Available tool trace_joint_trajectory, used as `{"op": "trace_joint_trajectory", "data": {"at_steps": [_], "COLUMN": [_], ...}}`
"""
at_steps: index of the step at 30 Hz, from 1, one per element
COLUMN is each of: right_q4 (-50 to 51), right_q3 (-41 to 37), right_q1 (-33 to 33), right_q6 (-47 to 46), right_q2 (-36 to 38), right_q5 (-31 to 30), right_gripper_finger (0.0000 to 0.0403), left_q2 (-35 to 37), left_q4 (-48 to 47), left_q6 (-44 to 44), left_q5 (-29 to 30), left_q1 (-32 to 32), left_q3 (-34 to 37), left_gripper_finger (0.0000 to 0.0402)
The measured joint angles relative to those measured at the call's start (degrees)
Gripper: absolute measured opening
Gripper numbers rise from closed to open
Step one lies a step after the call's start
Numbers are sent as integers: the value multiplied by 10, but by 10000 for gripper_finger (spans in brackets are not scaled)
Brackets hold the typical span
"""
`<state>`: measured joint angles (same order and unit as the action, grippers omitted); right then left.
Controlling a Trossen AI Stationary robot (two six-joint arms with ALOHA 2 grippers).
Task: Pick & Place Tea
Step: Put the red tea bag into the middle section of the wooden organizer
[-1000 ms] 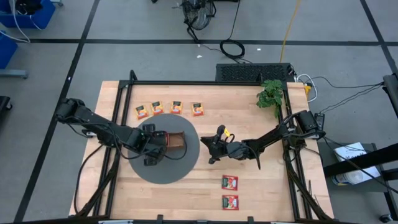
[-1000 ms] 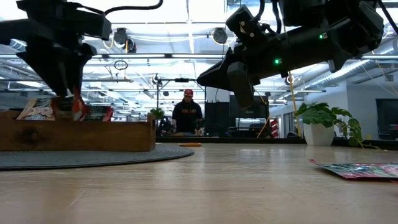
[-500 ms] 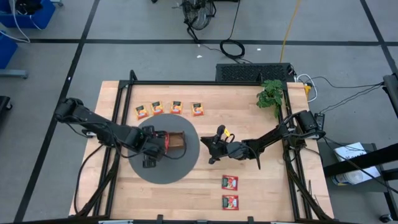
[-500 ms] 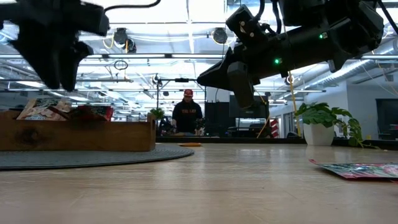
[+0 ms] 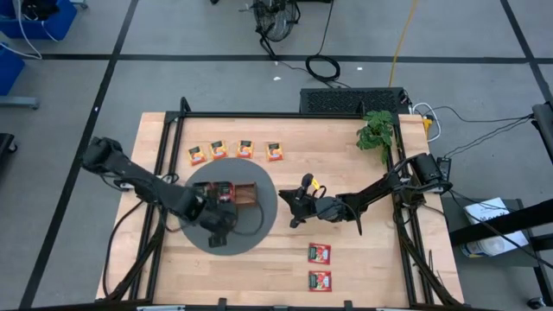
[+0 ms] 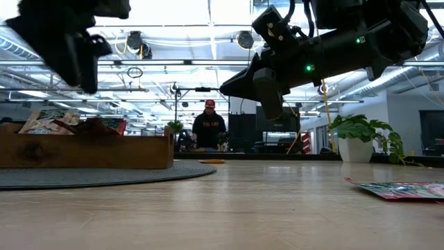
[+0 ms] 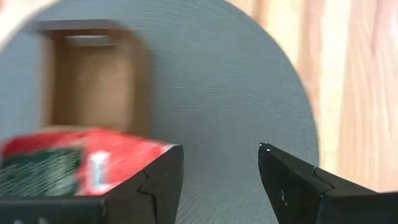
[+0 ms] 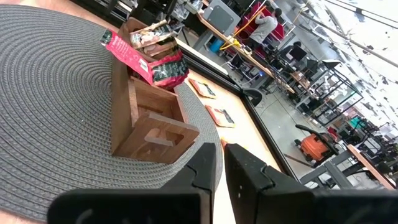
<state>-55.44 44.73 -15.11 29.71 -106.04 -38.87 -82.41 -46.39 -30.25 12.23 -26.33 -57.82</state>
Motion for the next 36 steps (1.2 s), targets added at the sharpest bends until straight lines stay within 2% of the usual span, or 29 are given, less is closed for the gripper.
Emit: {"op": "trace_joint_trajectory", "data": {"at_steps": [6,13,16,22,28,36], "right_q4": [0,0,0,0,0,0], "right_q3": [0,0,0,0,0,0], "right_q1": [0,0,0,-4,-4,-4], "right_q6": [-1,-1,-1,-1,0,0], "right_q2": [0,0,0,0,0,0], "right_q5": [0,1,1,1,1,0], "right_gripper_finger": [20,18,18,18,18,18], "left_q2": [-82,-131,-145,-138,-104,-49], "left_q4": [1,-33,-39,-74,-108,-109], "left_q6": [-1,-48,-48,-55,-79,-78], "left_q5": [1,103,112,112,101,92], "left_q1": [-41,-48,-41,-28,-25,-26], "left_q3": [0,1,1,1,0,-8], "left_gripper_finger": [209,209,209,209,209,209]}}
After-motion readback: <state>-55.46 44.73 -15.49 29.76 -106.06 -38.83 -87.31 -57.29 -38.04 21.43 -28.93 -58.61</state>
